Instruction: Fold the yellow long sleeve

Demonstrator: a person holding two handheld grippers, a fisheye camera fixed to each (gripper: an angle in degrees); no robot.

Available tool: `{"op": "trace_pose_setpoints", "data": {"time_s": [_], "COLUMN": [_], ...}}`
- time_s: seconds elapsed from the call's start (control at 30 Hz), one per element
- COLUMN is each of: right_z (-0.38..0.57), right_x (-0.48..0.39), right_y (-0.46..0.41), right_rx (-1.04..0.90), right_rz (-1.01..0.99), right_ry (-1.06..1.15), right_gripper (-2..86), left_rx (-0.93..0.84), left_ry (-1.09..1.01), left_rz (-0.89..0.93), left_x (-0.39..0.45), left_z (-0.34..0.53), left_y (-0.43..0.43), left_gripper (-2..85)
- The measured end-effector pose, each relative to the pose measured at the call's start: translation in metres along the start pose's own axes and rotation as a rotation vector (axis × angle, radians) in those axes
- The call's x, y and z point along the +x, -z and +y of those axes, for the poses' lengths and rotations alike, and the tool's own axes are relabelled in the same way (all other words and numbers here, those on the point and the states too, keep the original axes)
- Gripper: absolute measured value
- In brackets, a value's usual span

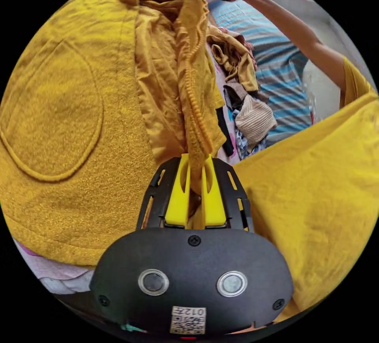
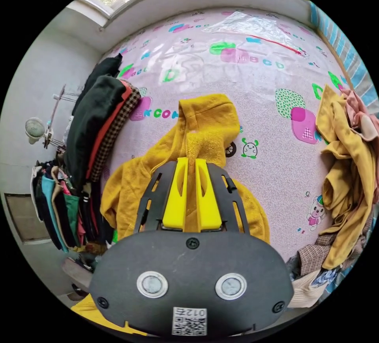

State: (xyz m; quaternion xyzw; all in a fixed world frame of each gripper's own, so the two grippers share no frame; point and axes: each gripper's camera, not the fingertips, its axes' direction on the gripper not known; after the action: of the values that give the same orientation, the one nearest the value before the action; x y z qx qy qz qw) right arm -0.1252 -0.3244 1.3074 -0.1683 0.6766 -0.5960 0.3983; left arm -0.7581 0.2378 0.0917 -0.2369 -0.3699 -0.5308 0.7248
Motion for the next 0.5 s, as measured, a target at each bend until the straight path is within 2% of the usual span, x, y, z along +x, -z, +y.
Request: {"op": "trace_pose_setpoints", "data": {"time_s": [0.17, 0.3, 0.4, 0.5], "right_z": [-0.005, 0.003, 0.021, 0.054], "right_x": [-0.019, -0.038, -0.053, -0.05], "right_y": [-0.054, -0.084, -0.075, -0.044], "right_rx": [-0.044, -0.096, -0.071, -0.009], "right_rz": [0.018, 0.125, 0.206, 0.184], "right_ry": [-0.049, 0.001, 0.104, 0.13], "right_gripper": [3.3, 5.6, 6.5, 7.0], "left_rx": [0.033, 0.008, 0.044, 0.09], "left_ry": [0.069, 0.172, 0.178, 0.189], "left_rz": [-0.033, 0.156, 0.16, 0.126], "left_x": [-0.026, -0.057, -0.059, -0.056], "left_z": [0.007, 0.012, 0.024, 0.047], "left_y": [0.01, -0.002, 0.008, 0.024], "left_gripper": [5.8, 6.5, 7.2, 6.9]}}
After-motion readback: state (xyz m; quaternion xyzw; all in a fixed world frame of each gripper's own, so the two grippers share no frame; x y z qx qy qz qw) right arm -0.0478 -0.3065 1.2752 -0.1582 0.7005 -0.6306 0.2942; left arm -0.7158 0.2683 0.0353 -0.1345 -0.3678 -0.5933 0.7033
